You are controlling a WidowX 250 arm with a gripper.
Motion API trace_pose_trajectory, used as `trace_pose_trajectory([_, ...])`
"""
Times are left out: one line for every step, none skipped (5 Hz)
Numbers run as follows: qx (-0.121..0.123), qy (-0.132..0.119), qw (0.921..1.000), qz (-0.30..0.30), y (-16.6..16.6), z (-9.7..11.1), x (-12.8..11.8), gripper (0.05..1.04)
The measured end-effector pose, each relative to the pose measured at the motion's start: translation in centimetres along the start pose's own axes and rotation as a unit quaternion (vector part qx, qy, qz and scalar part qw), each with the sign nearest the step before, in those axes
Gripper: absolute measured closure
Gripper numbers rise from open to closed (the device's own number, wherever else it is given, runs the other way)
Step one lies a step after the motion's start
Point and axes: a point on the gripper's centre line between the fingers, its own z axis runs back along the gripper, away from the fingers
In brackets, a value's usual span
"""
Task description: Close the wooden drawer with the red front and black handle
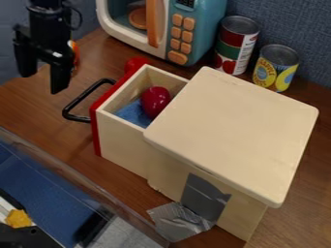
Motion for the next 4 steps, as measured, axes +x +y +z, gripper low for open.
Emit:
trace_pose_trajectory([0.003,0.009,1.0,0.003,0.1,-1.2,0.5,0.083])
trace_pose_trajectory([0.019,0.016,0.9996,-0.013,-0.9,-2.5,1.4,0.083])
trace_pose_trajectory([0.021,0.019,0.9994,-0.02,-1.5,-2.9,1.4,0.083])
trace_pose_trajectory([0.002,0.02,0.9994,-0.028,-3.2,-3.5,1.3,0.083])
